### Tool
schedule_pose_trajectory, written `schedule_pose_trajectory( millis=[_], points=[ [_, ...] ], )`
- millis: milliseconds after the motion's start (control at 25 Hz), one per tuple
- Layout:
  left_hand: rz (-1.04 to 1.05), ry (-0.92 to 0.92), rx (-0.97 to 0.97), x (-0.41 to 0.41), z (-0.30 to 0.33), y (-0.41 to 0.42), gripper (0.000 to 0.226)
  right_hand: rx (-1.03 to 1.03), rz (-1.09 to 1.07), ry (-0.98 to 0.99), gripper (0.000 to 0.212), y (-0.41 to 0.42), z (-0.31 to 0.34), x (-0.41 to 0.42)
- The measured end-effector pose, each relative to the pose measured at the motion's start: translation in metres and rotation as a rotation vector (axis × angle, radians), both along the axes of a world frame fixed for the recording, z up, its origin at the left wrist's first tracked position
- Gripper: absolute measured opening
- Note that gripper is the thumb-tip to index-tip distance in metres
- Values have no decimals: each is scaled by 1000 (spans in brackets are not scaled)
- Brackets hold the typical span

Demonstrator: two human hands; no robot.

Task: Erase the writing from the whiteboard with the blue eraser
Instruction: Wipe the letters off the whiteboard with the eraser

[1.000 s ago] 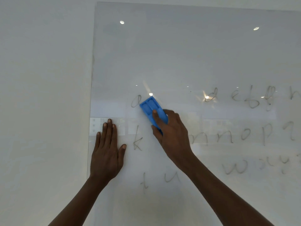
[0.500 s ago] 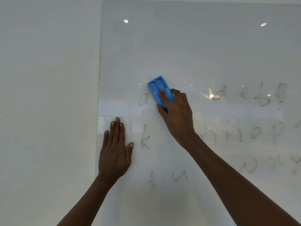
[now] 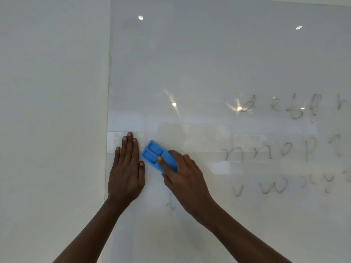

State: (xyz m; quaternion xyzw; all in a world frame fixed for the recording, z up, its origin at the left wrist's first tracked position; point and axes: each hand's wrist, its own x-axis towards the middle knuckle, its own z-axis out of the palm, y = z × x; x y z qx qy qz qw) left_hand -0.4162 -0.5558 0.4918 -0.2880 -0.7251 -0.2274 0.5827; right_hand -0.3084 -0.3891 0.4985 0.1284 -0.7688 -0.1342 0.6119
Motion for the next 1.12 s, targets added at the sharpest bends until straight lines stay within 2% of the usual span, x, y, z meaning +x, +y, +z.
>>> schedule_pose_trajectory(
  millis=[160, 280, 520, 760, 920, 1120],
  points=[
    [-2, -8, 8, 1, 0, 1, 65, 51, 13, -30, 49, 30, -34, 11],
    [8, 7, 19, 2, -1, 2, 64, 52, 7, 8, 47, 48, -33, 20],
    [14, 7, 26, 2, -2, 3, 64, -113, -4, 119, 47, 60, 19, 29],
    [-10, 10, 27, 1, -2, 2, 63, -221, 73, 110, 47, 34, 69, 15],
    [-25, -2, 25, 1, -2, 2, 62, -152, 80, 52, 45, 18, 52, 11],
    [-37, -29, 39, 3, -11, 4, 61, -65, 71, -8, 46, 17, -3, 16]
  ],
)
